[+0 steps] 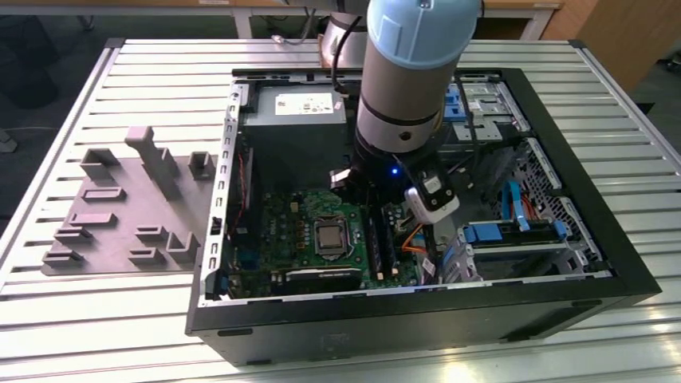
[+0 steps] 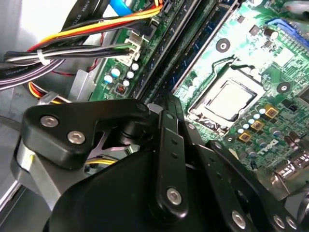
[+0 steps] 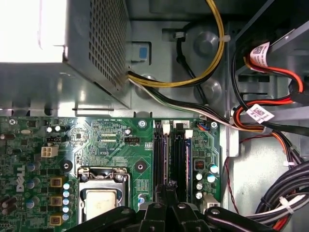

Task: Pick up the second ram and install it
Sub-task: 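Press down the second ram until it locks into place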

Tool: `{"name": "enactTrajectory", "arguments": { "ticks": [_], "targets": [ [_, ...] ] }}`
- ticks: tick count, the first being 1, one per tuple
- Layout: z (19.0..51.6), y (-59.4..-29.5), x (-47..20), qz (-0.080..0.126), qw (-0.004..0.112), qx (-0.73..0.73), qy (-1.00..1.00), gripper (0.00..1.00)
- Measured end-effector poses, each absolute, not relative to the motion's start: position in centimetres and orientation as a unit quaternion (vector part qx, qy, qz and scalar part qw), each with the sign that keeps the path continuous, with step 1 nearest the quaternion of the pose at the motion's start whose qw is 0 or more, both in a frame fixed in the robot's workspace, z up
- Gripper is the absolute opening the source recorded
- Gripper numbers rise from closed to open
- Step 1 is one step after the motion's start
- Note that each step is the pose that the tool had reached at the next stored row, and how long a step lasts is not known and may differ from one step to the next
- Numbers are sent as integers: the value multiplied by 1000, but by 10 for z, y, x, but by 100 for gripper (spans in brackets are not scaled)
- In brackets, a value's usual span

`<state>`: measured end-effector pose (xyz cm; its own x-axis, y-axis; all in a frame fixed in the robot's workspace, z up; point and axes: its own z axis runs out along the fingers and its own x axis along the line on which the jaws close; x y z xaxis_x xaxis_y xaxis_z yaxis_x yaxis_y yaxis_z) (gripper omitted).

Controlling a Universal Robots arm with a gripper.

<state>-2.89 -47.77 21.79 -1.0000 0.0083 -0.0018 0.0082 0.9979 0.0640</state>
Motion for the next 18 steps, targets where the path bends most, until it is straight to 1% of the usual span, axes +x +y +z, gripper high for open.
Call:
{"name": "enactTrajectory", "arguments": {
  "ticks": [6,12,18],
  "targets": [
    [217,-477,-29,33,1,4,999,13],
    [239,-477,-29,33,1,4,999,13],
    [240,-477,-29,33,1,4,999,13]
  ]
}}
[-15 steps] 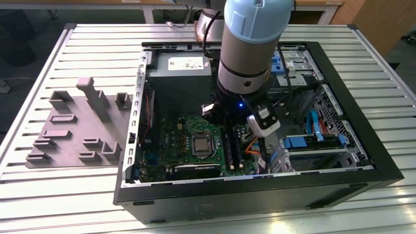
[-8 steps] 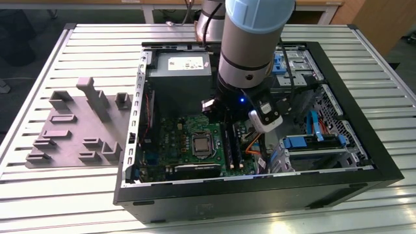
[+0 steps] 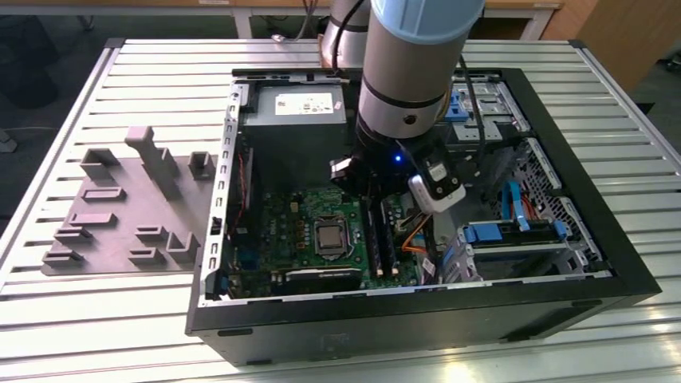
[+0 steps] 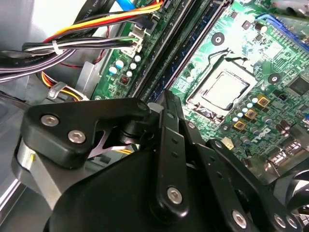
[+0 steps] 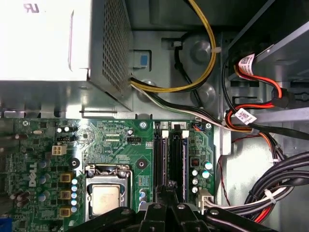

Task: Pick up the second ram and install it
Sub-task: 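Press down the second ram until it locks into place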

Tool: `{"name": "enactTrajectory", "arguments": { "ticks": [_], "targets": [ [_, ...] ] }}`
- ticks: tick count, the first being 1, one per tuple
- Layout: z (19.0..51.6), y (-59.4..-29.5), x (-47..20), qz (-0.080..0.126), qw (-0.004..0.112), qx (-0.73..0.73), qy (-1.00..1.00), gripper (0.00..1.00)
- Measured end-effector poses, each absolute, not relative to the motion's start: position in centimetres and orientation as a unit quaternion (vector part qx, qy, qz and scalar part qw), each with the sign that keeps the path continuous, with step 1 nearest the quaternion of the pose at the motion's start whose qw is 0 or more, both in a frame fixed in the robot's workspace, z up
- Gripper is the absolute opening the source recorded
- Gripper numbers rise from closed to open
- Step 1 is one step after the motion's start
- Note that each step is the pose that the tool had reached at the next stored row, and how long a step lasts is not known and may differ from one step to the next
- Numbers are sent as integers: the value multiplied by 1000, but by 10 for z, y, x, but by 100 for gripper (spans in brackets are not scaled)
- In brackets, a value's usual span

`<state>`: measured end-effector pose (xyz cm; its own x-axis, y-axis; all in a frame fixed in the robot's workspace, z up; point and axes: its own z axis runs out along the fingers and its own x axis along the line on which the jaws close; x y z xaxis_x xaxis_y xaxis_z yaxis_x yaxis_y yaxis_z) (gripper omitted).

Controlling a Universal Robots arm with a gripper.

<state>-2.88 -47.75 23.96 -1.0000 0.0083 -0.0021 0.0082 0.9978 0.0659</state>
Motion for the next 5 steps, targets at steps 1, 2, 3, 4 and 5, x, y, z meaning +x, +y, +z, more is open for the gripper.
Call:
{"name": "enactTrajectory", "arguments": {
  "ticks": [1,2,3,4,5],
  "targets": [
    [240,-477,-29,33,1,4,999,13],
    [240,-477,-29,33,1,4,999,13],
    [240,-477,-29,33,1,4,999,13],
    [240,-477,-29,33,1,4,999,13],
    [240,-477,-29,33,1,4,999,13]
  ]
}}
